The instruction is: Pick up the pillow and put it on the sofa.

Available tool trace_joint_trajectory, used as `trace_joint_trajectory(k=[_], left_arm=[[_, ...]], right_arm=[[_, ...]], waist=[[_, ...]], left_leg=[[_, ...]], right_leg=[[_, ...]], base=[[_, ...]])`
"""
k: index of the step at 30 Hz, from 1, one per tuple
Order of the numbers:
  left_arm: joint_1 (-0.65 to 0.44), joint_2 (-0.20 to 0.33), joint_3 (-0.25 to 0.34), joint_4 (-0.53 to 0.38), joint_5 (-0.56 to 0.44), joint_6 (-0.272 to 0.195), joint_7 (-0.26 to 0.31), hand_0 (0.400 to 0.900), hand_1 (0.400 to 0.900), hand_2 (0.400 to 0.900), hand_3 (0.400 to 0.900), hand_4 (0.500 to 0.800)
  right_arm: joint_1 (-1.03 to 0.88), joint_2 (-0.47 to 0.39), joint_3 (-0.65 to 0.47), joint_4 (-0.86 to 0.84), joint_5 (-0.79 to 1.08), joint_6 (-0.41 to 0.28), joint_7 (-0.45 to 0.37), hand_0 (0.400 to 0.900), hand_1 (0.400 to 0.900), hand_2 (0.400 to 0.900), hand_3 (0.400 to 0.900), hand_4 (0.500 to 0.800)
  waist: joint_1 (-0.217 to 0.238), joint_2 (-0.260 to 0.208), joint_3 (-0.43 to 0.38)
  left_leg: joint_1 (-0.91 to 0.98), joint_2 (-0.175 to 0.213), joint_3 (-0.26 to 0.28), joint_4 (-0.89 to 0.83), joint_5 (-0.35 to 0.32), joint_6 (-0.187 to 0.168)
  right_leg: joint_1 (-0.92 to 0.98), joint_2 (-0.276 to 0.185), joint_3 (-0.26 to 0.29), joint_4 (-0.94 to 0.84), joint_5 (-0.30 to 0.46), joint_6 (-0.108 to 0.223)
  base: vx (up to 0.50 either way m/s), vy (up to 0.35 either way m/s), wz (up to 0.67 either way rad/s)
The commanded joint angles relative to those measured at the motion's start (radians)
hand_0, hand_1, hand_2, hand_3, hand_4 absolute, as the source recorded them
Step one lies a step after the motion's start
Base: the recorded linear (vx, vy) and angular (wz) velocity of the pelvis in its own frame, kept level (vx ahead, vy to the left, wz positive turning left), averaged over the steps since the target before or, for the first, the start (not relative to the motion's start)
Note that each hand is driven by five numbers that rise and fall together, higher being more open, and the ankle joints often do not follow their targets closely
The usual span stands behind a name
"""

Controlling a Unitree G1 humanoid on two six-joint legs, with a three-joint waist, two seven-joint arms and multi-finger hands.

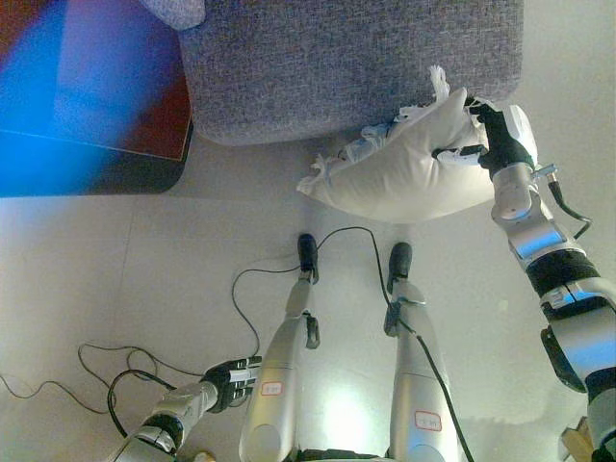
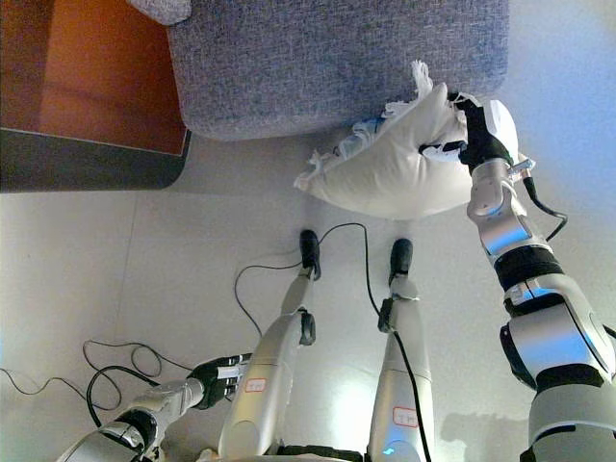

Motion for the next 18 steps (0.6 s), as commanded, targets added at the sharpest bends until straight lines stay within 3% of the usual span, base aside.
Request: trace_joint_trajectory(k=[1, 18], left_arm=[[0.021, -0.064, -0.049, 0.013, -0.012, 0.014, -0.013, 0.900, 0.900, 0.900, 0.900, 0.800], [0.050, -0.051, -0.053, 0.003, -0.002, 0.001, -0.025, 0.900, 0.900, 0.900, 0.900, 0.800]], right_arm=[[-0.174, -0.056, 0.084, -0.085, 0.019, -0.007, 0.061, 0.400, 0.400, 0.400, 0.400, 0.500], [-0.189, -0.085, 0.085, -0.068, 0.046, -0.031, 0.077, 0.400, 0.400, 0.400, 0.400, 0.500]], waist=[[0.038, 0.027, 0.026], [0.046, 0.016, 0.026]], left_leg=[[-0.023, -0.033, -0.024, 0.135, -0.152, -0.022], [0.034, -0.028, -0.019, 0.112, -0.155, -0.021]], right_leg=[[0.064, 0.042, -0.070, -0.133, 0.044, 0.011], [0.117, 0.043, -0.091, -0.157, 0.047, 0.010]], base=[[0.00, 0.000, 0.00], [-0.01, 0.002, -0.03]])
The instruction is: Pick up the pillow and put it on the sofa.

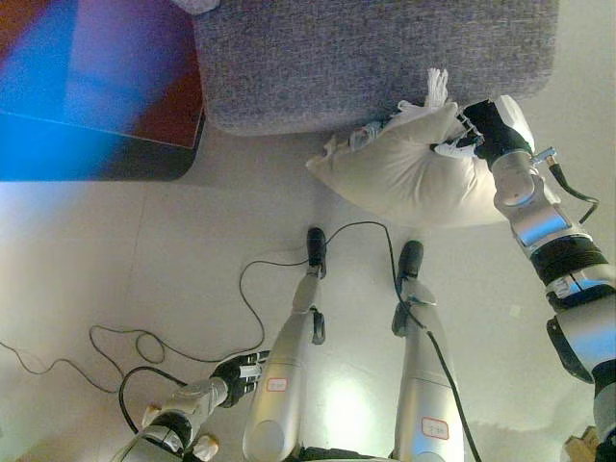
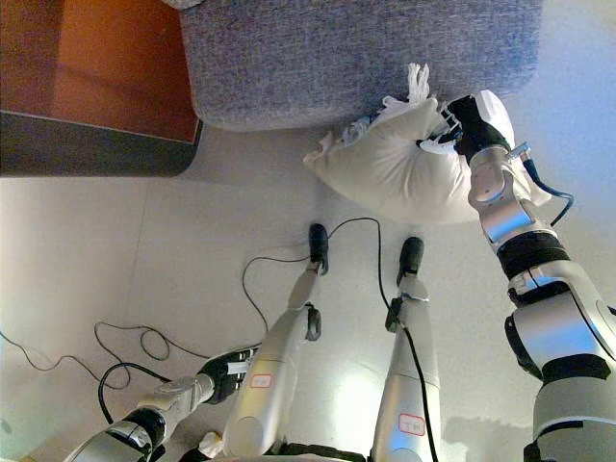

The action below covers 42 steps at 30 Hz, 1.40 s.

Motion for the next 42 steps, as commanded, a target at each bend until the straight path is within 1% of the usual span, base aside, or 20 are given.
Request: trace_joint_trajectory(k=[1, 5, 10, 13, 15, 18, 20, 21, 24, 28, 30, 34, 35, 38, 40, 42], left_arm=[[0.052, -0.019, -0.043, 0.039, -0.001, 0.022, -0.026, 0.900, 0.900, 0.900, 0.900, 0.800], [0.061, -0.011, -0.033, 0.038, 0.013, 0.033, -0.037, 0.900, 0.900, 0.900, 0.900, 0.800], [0.071, 0.009, -0.022, 0.034, 0.028, 0.051, -0.055, 0.900, 0.900, 0.900, 0.900, 0.800], [0.081, 0.024, -0.007, 0.039, 0.041, 0.064, -0.064, 0.900, 0.900, 0.900, 0.900, 0.800], [0.087, 0.036, 0.007, 0.040, 0.060, 0.078, -0.073, 0.900, 0.900, 0.900, 0.900, 0.800], [0.111, 0.049, 0.020, 0.045, 0.082, 0.102, -0.088, 0.900, 0.900, 0.900, 0.900, 0.800], [0.124, 0.057, 0.032, 0.048, 0.096, 0.109, -0.103, 0.900, 0.900, 0.900, 0.900, 0.800], [0.136, 0.061, 0.038, 0.051, 0.108, 0.123, -0.108, 0.900, 0.900, 0.900, 0.900, 0.800], [0.172, 0.070, 0.064, 0.059, 0.141, 0.138, -0.133, 0.900, 0.900, 0.900, 0.900, 0.800], [0.207, 0.070, 0.088, 0.067, 0.162, 0.158, -0.153, 0.900, 0.900, 0.900, 0.900, 0.800], [0.223, 0.069, 0.102, 0.076, 0.187, 0.179, -0.168, 0.900, 0.900, 0.900, 0.900, 0.800], [0.252, 0.067, 0.125, 0.101, 0.218, 0.213, -0.188, 0.900, 0.900, 0.900, 0.900, 0.800], [0.257, 0.066, 0.129, 0.108, 0.221, 0.215, -0.193, 0.900, 0.900, 0.900, 0.900, 0.800], [0.273, 0.060, 0.148, 0.134, 0.256, 0.234, -0.216, 0.900, 0.900, 0.900, 0.900, 0.800], [0.282, 0.057, 0.149, 0.149, 0.271, 0.247, -0.218, 0.900, 0.900, 0.900, 0.900, 0.800], [0.287, 0.060, 0.152, 0.165, 0.286, 0.253, -0.230, 0.900, 0.900, 0.900, 0.900, 0.800]], right_arm=[[-0.130, -0.059, 0.018, -0.067, 0.026, -0.076, 0.000, 0.400, 0.400, 0.400, 0.400, 0.500], [-0.118, -0.071, 0.026, -0.070, 0.011, -0.117, 0.051, 0.400, 0.400, 0.400, 0.400, 0.500], [-0.107, -0.092, 0.034, -0.096, -0.003, -0.163, 0.090, 0.400, 0.400, 0.400, 0.400, 0.500], [-0.092, -0.104, 0.033, -0.123, -0.003, -0.173, 0.137, 0.400, 0.400, 0.400, 0.400, 0.500], [-0.079, -0.118, 0.034, -0.145, -0.010, -0.173, 0.189, 0.400, 0.400, 0.400, 0.400, 0.500], [-0.041, -0.147, 0.035, -0.170, -0.002, -0.186, 0.247, 0.400, 0.400, 0.400, 0.400, 0.500], [-0.015, -0.168, 0.027, -0.185, 0.003, -0.202, 0.276, 0.400, 0.400, 0.400, 0.400, 0.500], [0.008, -0.180, 0.017, -0.199, 0.019, -0.204, 0.309, 0.400, 0.400, 0.400, 0.400, 0.500], [0.070, -0.204, -0.020, -0.245, 0.038, -0.217, 0.385, 0.400, 0.400, 0.400, 0.400, 0.500], [0.119, -0.222, -0.059, -0.277, 0.066, -0.245, 0.466, 0.400, 0.400, 0.400, 0.400, 0.500], [0.127, -0.233, -0.080, -0.299, 0.096, -0.234, 0.528, 0.400, 0.400, 0.400, 0.400, 0.500], [0.119, -0.248, -0.099, -0.304, 0.156, -0.230, 0.609, 0.400, 0.400, 0.400, 0.400, 0.500], [0.113, -0.249, -0.100, -0.304, 0.167, -0.226, 0.623, 0.400, 0.400, 0.400, 0.400, 0.500], [0.078, -0.256, -0.093, -0.284, 0.210, -0.193, 0.679, 0.400, 0.400, 0.400, 0.400, 0.500], [0.030, -0.259, -0.072, -0.256, 0.245, -0.170, 0.707, 0.400, 0.400, 0.400, 0.400, 0.500], [-0.031, -0.256, -0.046, -0.228, 0.282, -0.124, 0.718, 0.400, 0.400, 0.400, 0.400, 0.500]], waist=[[-0.009, 0.001, 0.023], [-0.008, -0.010, 0.023], [-0.008, -0.036, 0.023], [-0.007, -0.066, 0.023], [-0.006, -0.090, 0.022], [-0.004, -0.119, -0.024], [-0.005, -0.135, -0.052], [-0.005, -0.148, -0.080], [-0.008, -0.178, -0.143], [-0.010, -0.207, -0.211], [-0.010, -0.220, -0.255], [-0.007, -0.238, -0.322], [-0.007, -0.242, -0.333], [0.000, -0.255, -0.379], [0.006, -0.263, -0.402], [0.012, -0.270, -0.419]], left_leg=[[0.054, -0.030, -0.010, 0.103, -0.160, -0.013], [0.098, -0.028, -0.008, 0.096, -0.167, -0.011], [0.172, -0.024, -0.007, 0.081, -0.175, -0.012], [0.255, -0.021, -0.008, 0.056, -0.181, -0.013], [0.319, -0.017, -0.007, 0.038, -0.186, -0.015], [0.391, -0.009, 0.001, 0.001, -0.188, -0.019], [0.430, -0.005, 0.006, -0.024, -0.189, -0.022], [0.459, -0.002, 0.008, -0.041, -0.189, -0.024], [0.522, 0.004, 0.020, -0.063, -0.204, -0.030], [0.580, 0.007, 0.024, -0.063, -0.223, -0.029], [0.611, 0.005, 0.021, -0.063, -0.234, -0.027], [0.666, 0.002, 0.017, -0.063, -0.253, -0.021], [0.677, 0.003, 0.017, -0.063, -0.256, -0.021], [0.715, 0.001, 0.016, -0.063, -0.271, -0.020], [0.736, 0.000, 0.013, -0.063, -0.277, -0.020], [0.757, 0.000, 0.011, -0.063, -0.283, -0.021]], right_leg=[[0.135, 0.042, -0.084, -0.173, 0.051, 0.024], [0.180, 0.040, -0.092, -0.184, 0.049, 0.021], [0.256, 0.041, -0.103, -0.207, 0.049, 0.021], [0.342, 0.045, -0.112, -0.236, 0.052, 0.024], [0.410, 0.045, -0.116, -0.262, 0.055, 0.027], [0.489, 0.046, -0.121, -0.310, 0.064, 0.035], [0.536, 0.048, -0.122, -0.345, 0.071, 0.042], [0.572, 0.050, -0.123, -0.371, 0.079, 0.047], [0.651, 0.052, -0.125, -0.420, 0.089, 0.058], [0.725, 0.058, -0.128, -0.447, 0.090, 0.058], [0.767, 0.063, -0.128, -0.461, 0.088, 0.057], [0.833, 0.069, -0.126, -0.482, 0.084, 0.054], [0.844, 0.070, -0.124, -0.485, 0.083, 0.054], [0.890, 0.074, -0.124, -0.505, 0.081, 0.053], [0.918, 0.075, -0.126, -0.511, 0.078, 0.052], [0.943, 0.077, -0.127, -0.517, 0.075, 0.050]], base=[[0.00, 0.026, -0.04], [0.00, 0.000, 0.00], [0.00, 0.000, 0.00], [0.01, -0.010, 0.00], [0.04, -0.030, 0.01], [0.08, -0.007, 0.01], [0.10, -0.008, 0.01], [0.13, -0.017, 0.00], [0.18, -0.013, 0.01], [0.15, 0.012, 0.01], [0.18, 0.024, 0.05], [0.19, 0.044, 0.05], [0.20, 0.054, 0.01], [0.19, 0.044, 0.02], [0.18, 0.047, 0.03], [0.17, 0.040, 0.05]])
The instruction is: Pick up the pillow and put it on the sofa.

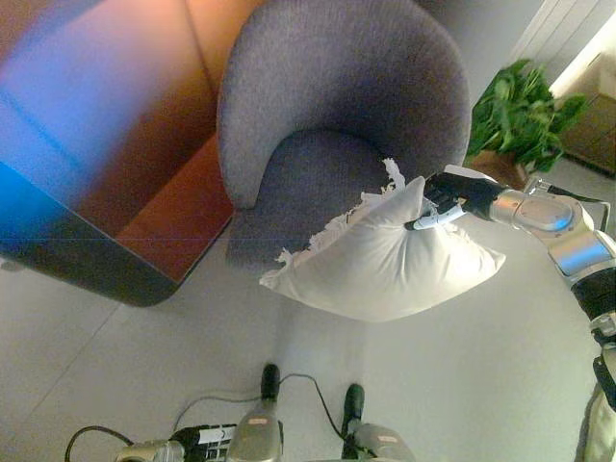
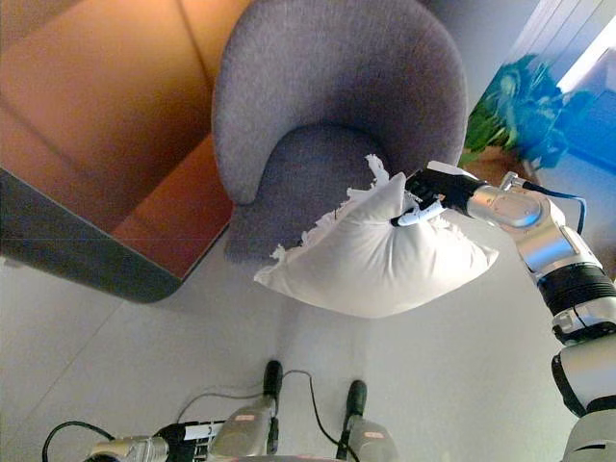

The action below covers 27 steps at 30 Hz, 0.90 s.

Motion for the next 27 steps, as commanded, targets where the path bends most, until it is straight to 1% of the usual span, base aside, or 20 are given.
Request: trace_joint_trajectory(k=[1, 4, 5, 7, 8, 9, 14, 17, 19, 20, 21, 24, 27], left_arm=[[0.085, -0.027, -0.078, 0.120, 0.058, 0.052, -0.089, 0.900, 0.900, 0.900, 0.900, 0.800], [0.083, -0.026, -0.084, 0.136, 0.077, 0.076, -0.099, 0.900, 0.900, 0.900, 0.900, 0.800], [0.082, -0.027, -0.085, 0.139, 0.079, 0.079, -0.102, 0.900, 0.900, 0.900, 0.900, 0.800], [0.082, -0.028, -0.092, 0.150, 0.086, 0.093, -0.105, 0.900, 0.900, 0.900, 0.900, 0.800], [0.083, -0.030, -0.094, 0.152, 0.085, 0.096, -0.104, 0.900, 0.900, 0.900, 0.900, 0.800], [0.085, -0.029, -0.098, 0.159, 0.081, 0.104, -0.104, 0.900, 0.900, 0.900, 0.900, 0.800], [0.091, -0.026, -0.097, 0.162, 0.062, 0.135, -0.105, 0.900, 0.900, 0.900, 0.900, 0.800], [0.088, -0.023, -0.101, 0.157, 0.034, 0.156, -0.095, 0.900, 0.900, 0.900, 0.900, 0.800], [0.081, -0.015, -0.104, 0.147, 0.019, 0.181, -0.095, 0.900, 0.900, 0.900, 0.900, 0.800], [0.074, -0.012, -0.107, 0.144, 0.010, 0.188, -0.096, 0.900, 0.900, 0.900, 0.900, 0.800], [0.061, -0.008, -0.116, 0.136, -0.002, 0.196, -0.098, 0.900, 0.900, 0.900, 0.900, 0.800], [0.015, 0.011, -0.137, 0.123, -0.051, 0.197, -0.093, 0.900, 0.900, 0.900, 0.900, 0.800], [-0.001, 0.020, -0.144, 0.111, -0.086, 0.183, -0.086, 0.900, 0.900, 0.900, 0.900, 0.800]], right_arm=[[-0.262, -0.054, 0.007, 0.029, 0.199, 0.008, -0.012, 0.400, 0.400, 0.400, 0.400, 0.500], [-0.358, -0.046, 0.038, 0.107, 0.248, 0.086, -0.038, 0.400, 0.400, 0.400, 0.400, 0.500], [-0.376, -0.042, 0.043, 0.124, 0.252, 0.098, -0.043, 0.400, 0.400, 0.400, 0.400, 0.500], [-0.436, -0.031, 0.061, 0.195, 0.225, 0.149, -0.066, 0.400, 0.400, 0.400, 0.400, 0.500], [-0.457, -0.028, 0.073, 0.219, 0.215, 0.158, -0.069, 0.400, 0.400, 0.400, 0.400, 0.500], [-0.495, -0.021, 0.094, 0.270, 0.180, 0.182, -0.086, 0.400, 0.400, 0.400, 0.400, 0.500], [-0.585, -0.016, 0.147, 0.365, 0.129, 0.265, -0.121, 0.400, 0.400, 0.400, 0.400, 0.500], [-0.612, -0.016, 0.171, 0.407, 0.097, 0.289, -0.126, 0.400, 0.400, 0.400, 0.400, 0.500], [-0.626, -0.016, 0.183, 0.424, 0.090, 0.321, -0.138, 0.400, 0.400, 0.400, 0.400, 0.500], [-0.634, -0.014, 0.189, 0.431, 0.091, 0.329, -0.149, 0.400, 0.400, 0.400, 0.400, 0.500], [-0.645, -0.009, 0.199, 0.445, 0.097, 0.341, -0.177, 0.400, 0.400, 0.400, 0.400, 0.500], [-0.688, 0.003, 0.235, 0.465, 0.147, 0.361, -0.254, 0.400, 0.400, 0.400, 0.400, 0.500], [-0.710, -0.007, 0.259, 0.464, 0.180, 0.357, -0.279, 0.400, 0.400, 0.400, 0.400, 0.500]], waist=[[0.028, -0.058, -0.197], [0.042, -0.070, -0.214], [0.044, -0.071, -0.215], [0.054, -0.076, -0.219], [0.056, -0.076, -0.220], [0.062, -0.078, -0.222], [0.080, -0.080, -0.216], [0.090, -0.079, -0.207], [0.100, -0.079, -0.195], [0.103, -0.080, -0.189], [0.111, -0.081, -0.177], [0.124, -0.083, -0.125], [0.130, -0.079, -0.081]], left_leg=[[0.092, -0.024, 0.036, -0.006, -0.132, -0.012], [0.113, -0.025, 0.024, -0.006, -0.140, -0.014], [0.116, -0.025, 0.023, -0.006, -0.141, -0.014], [0.125, -0.023, 0.021, -0.006, -0.142, -0.016], [0.127, -0.023, 0.019, -0.006, -0.143, -0.016], [0.131, -0.022, 0.017, -0.006, -0.143, -0.017], [0.134, -0.022, 0.006, -0.006, -0.141, -0.018], [0.127, -0.022, -0.005, -0.006, -0.135, -0.018], [0.111, -0.021, -0.015, -0.006, -0.130, -0.017], [0.102, -0.020, -0.020, -0.006, -0.127, -0.018], [0.082, -0.018, -0.027, -0.006, -0.123, -0.017], [0.018, -0.013, -0.042, -0.006, -0.112, -0.015], [-0.027, -0.010, -0.055, -0.006, -0.101, -0.013]], right_leg=[[0.031, 0.027, -0.023, 0.013, -0.023, 0.016], [0.059, 0.030, -0.024, 0.003, -0.026, 0.015], [0.063, 0.030, -0.024, 0.002, -0.026, 0.015], [0.075, 0.031, -0.026, 0.000, -0.026, 0.015], [0.077, 0.031, -0.027, 0.000, -0.027, 0.015], [0.082, 0.031, -0.027, 0.000, -0.028, 0.015], [0.091, 0.030, -0.029, 0.000, -0.030, 0.015], [0.090, 0.029, -0.035, 0.000, -0.031, 0.014], [0.080, 0.028, -0.038, 0.000, -0.031, 0.013], [0.072, 0.028, -0.039, 0.000, -0.030, 0.013], [0.057, 0.028, -0.041, 0.000, -0.029, 0.013], [0.000, 0.028, -0.040, 0.000, -0.021, 0.012], [-0.038, 0.029, -0.042, 0.000, -0.017, 0.009]], base=[[0.15, 0.029, 0.07], [0.15, 0.016, 0.08], [0.13, 0.009, 0.09], [0.11, 0.021, 0.08], [0.11, 0.041, 0.08], [0.10, 0.044, 0.06], [0.09, 0.047, 0.08], [0.07, 0.045, 0.15], [0.02, 0.028, 0.22], [-0.05, -0.003, 0.24], [-0.07, -0.020, 0.20], [-0.25, -0.037, 0.19], [-0.19, -0.030, 0.11]])
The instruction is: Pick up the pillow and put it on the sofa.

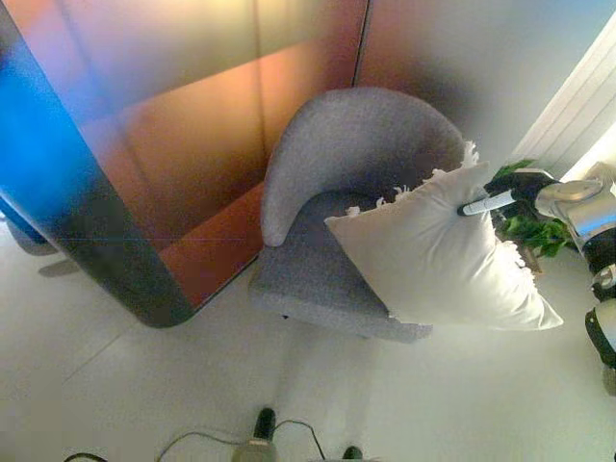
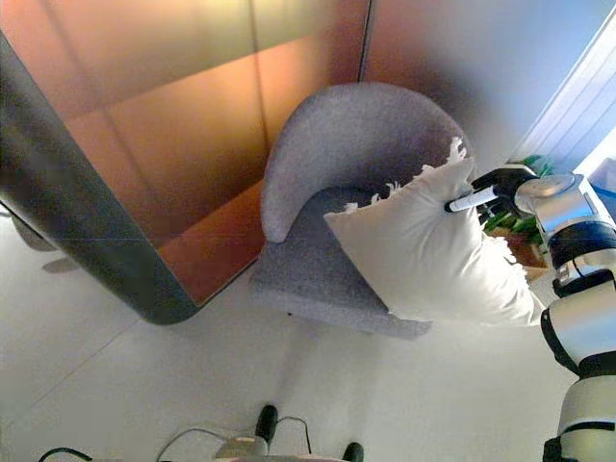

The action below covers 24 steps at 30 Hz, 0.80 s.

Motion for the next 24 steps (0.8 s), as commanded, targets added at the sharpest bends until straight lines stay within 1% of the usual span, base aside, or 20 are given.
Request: trace_joint_trajectory(k=[1, 5, 8, 10, 12, 13, 16, 17, 18, 19, 21, 24], left_arm=[[0.003, 0.003, -0.094, 0.048, -0.043, 0.044, -0.049, 0.900, 0.900, 0.900, 0.900, 0.800], [0.011, 0.010, -0.096, 0.026, -0.060, 0.020, -0.047, 0.900, 0.900, 0.900, 0.900, 0.800], [0.010, 0.015, -0.107, 0.008, -0.073, 0.012, -0.053, 0.900, 0.900, 0.900, 0.900, 0.800], [0.013, 0.020, -0.105, -0.001, -0.075, 0.008, -0.051, 0.900, 0.900, 0.900, 0.900, 0.800], [0.017, 0.028, -0.102, -0.006, -0.076, 0.005, -0.054, 0.900, 0.900, 0.900, 0.900, 0.800], [0.017, 0.031, -0.101, -0.008, -0.076, 0.005, -0.055, 0.900, 0.900, 0.900, 0.900, 0.800], [0.014, 0.037, -0.094, -0.012, -0.079, 0.006, -0.063, 0.900, 0.900, 0.900, 0.900, 0.800], [0.014, 0.038, -0.093, -0.011, -0.081, 0.005, -0.068, 0.900, 0.900, 0.900, 0.900, 0.800], [0.011, 0.039, -0.095, -0.011, -0.081, 0.007, -0.073, 0.900, 0.900, 0.900, 0.900, 0.800], [0.011, 0.038, -0.094, -0.011, -0.080, 0.006, -0.073, 0.900, 0.900, 0.900, 0.900, 0.800], [0.011, 0.036, -0.097, -0.008, -0.085, 0.001, -0.070, 0.900, 0.900, 0.900, 0.900, 0.800], [0.015, 0.042, -0.093, -0.003, -0.080, -0.017, -0.080, 0.900, 0.900, 0.900, 0.900, 0.800]], right_arm=[[-0.386, -0.055, 0.057, -0.012, 0.084, -0.058, -0.109, 0.400, 0.400, 0.400, 0.400, 0.500], [-0.396, -0.075, 0.074, -0.016, 0.092, -0.083, -0.093, 0.400, 0.400, 0.400, 0.400, 0.500], [-0.407, -0.082, 0.101, -0.016, 0.046, -0.136, -0.060, 0.400, 0.400, 0.400, 0.400, 0.500], [-0.414, -0.085, 0.120, -0.022, 0.042, -0.171, -0.052, 0.400, 0.400, 0.400, 0.400, 0.500], [-0.422, -0.084, 0.136, -0.027, 0.040, -0.188, -0.061, 0.400, 0.400, 0.400, 0.400, 0.500], [-0.428, -0.083, 0.139, -0.028, 0.038, -0.192, -0.072, 0.400, 0.400, 0.400, 0.400, 0.500], [-0.443, -0.084, 0.139, -0.018, 0.042, -0.183, -0.145, 0.400, 0.400, 0.400, 0.400, 0.500], [-0.449, -0.089, 0.137, -0.008, 0.042, -0.174, -0.190, 0.400, 0.400, 0.400, 0.400, 0.500], [-0.457, -0.091, 0.134, 0.006, 0.036, -0.164, -0.231, 0.469, 0.469, 0.469, 0.469, 0.541], [-0.458, -0.091, 0.132, 0.010, 0.036, -0.161, -0.236, 0.900, 0.900, 0.900, 0.900, 0.800], [-0.468, -0.097, 0.126, 0.029, 0.036, -0.141, -0.248, 0.900, 0.900, 0.900, 0.900, 0.800], [-0.462, -0.109, 0.127, 0.034, 0.033, -0.144, -0.239, 0.900, 0.900, 0.900, 0.900, 0.800]], waist=[[0.046, -0.057, 0.077], [0.053, -0.055, 0.114], [0.056, -0.052, 0.136], [0.058, -0.052, 0.146], [0.060, -0.055, 0.152], [0.060, -0.057, 0.155], [0.060, -0.060, 0.157], [0.061, -0.061, 0.156], [0.061, -0.060, 0.155], [0.061, -0.059, 0.155], [0.062, -0.057, 0.154], [0.061, -0.053, 0.159]], left_leg=[[0.061, -0.020, 0.033, -0.008, -0.146, -0.001], [0.029, -0.017, 0.026, -0.008, -0.140, -0.001], [0.011, -0.017, 0.024, -0.008, -0.137, 0.001], [0.006, -0.016, 0.024, -0.008, -0.137, 0.001], [0.003, -0.013, 0.025, -0.008, -0.136, 0.000], [0.004, -0.012, 0.026, -0.008, -0.137, 0.000], [0.006, -0.010, 0.029, -0.008, -0.139, -0.001], [0.006, -0.010, 0.029, -0.008, -0.139, 0.000], [0.006, -0.012, 0.029, -0.008, -0.139, 0.000], [0.006, -0.012, 0.029, -0.008, -0.140, 0.000], [0.003, -0.013, 0.029, -0.008, -0.140, 0.001], [0.000, -0.015, 0.030, -0.008, -0.140, 0.002]], right_leg=[[0.006, 0.005, 0.020, -0.002, -0.011, 0.022], [-0.021, 0.004, 0.014, -0.002, -0.009, 0.020], [-0.039, 0.002, 0.008, -0.002, -0.006, 0.019], [-0.045, 0.001, 0.004, -0.002, -0.004, 0.019], [-0.048, 0.001, 0.000, -0.002, -0.003, 0.020], [-0.048, 0.002, -0.001, -0.002, -0.002, 0.019], [-0.047, 0.003, -0.004, -0.001, -0.002, 0.019], [-0.047, 0.003, -0.005, 0.000, -0.003, 0.019], [-0.048, 0.003, -0.006, 0.002, -0.002, 0.020], [-0.049, 0.002, -0.007, 0.002, -0.003, 0.020], [-0.052, 0.001, -0.009, 0.004, -0.004, 0.021], [-0.057, -0.001, -0.009, 0.005, -0.003, 0.020]], base=[[-0.08, -0.011, 0.06], [-0.05, -0.013, 0.07], [-0.04, 0.002, 0.04], [-0.02, 0.001, 0.00], [0.00, 0.000, 0.00], [0.00, 0.000, 0.00], [0.01, -0.003, 0.01], [0.03, -0.004, 0.07], [0.02, -0.001, 0.07], [0.02, -0.002, 0.09], [0.01, -0.001, 0.07], [0.00, 0.001, 0.01]])
